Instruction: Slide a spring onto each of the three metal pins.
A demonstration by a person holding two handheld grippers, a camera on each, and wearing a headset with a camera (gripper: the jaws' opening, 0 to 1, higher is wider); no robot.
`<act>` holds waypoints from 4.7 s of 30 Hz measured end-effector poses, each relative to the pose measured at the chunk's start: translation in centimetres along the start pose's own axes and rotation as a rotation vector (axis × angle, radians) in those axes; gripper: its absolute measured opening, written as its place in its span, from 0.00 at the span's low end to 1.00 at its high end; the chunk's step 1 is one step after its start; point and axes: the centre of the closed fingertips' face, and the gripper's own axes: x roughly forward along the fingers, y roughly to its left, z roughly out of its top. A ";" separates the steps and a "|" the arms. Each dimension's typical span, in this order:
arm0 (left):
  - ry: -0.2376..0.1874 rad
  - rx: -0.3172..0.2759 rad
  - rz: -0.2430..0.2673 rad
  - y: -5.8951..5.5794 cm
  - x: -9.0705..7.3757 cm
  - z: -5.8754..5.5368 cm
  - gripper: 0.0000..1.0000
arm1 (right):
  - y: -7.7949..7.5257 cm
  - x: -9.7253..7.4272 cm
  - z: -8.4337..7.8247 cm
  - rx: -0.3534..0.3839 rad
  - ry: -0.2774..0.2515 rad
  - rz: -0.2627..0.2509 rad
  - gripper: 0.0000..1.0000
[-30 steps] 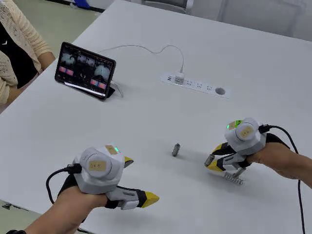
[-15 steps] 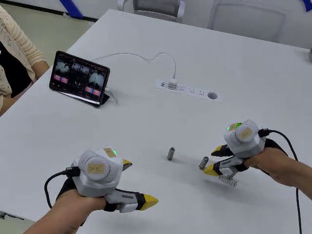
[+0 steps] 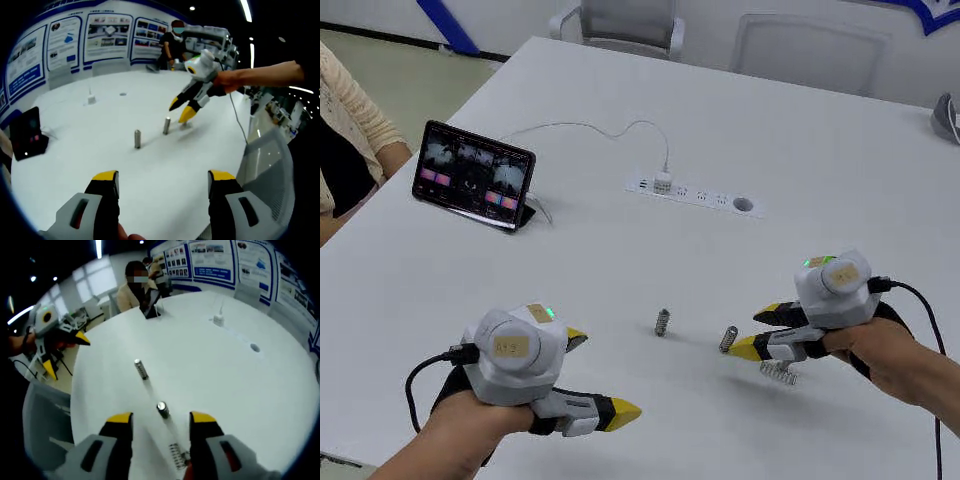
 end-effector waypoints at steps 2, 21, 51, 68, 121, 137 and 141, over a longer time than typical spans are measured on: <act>0.002 0.003 -0.003 -0.1 0.0 -0.1 0.74 | 0.0 -0.4 0.2 0.020 -0.021 -0.007 0.48; 0.005 0.024 -0.026 -0.8 0.6 0.7 0.74 | 1.4 -1.9 -0.9 0.125 -0.120 -0.029 0.53; 0.011 0.054 -0.069 -2.2 2.7 2.1 0.74 | 2.6 -4.8 -3.5 0.145 -0.158 -0.060 0.63; 0.012 0.076 -0.091 -2.9 3.6 2.8 0.75 | 3.7 -5.9 -4.9 0.150 -0.157 -0.074 0.66; 0.056 0.215 -0.187 -6.5 6.8 4.1 0.75 | 5.1 -8.6 -9.1 0.229 -0.159 -0.137 0.70; 0.071 0.277 -0.248 -8.5 9.3 5.3 0.75 | 5.2 -9.8 -9.9 0.243 -0.166 -0.153 0.70; 0.090 0.294 -0.268 -9.1 10.4 5.0 0.75 | 5.5 -10.2 -10.1 0.244 -0.164 -0.152 0.71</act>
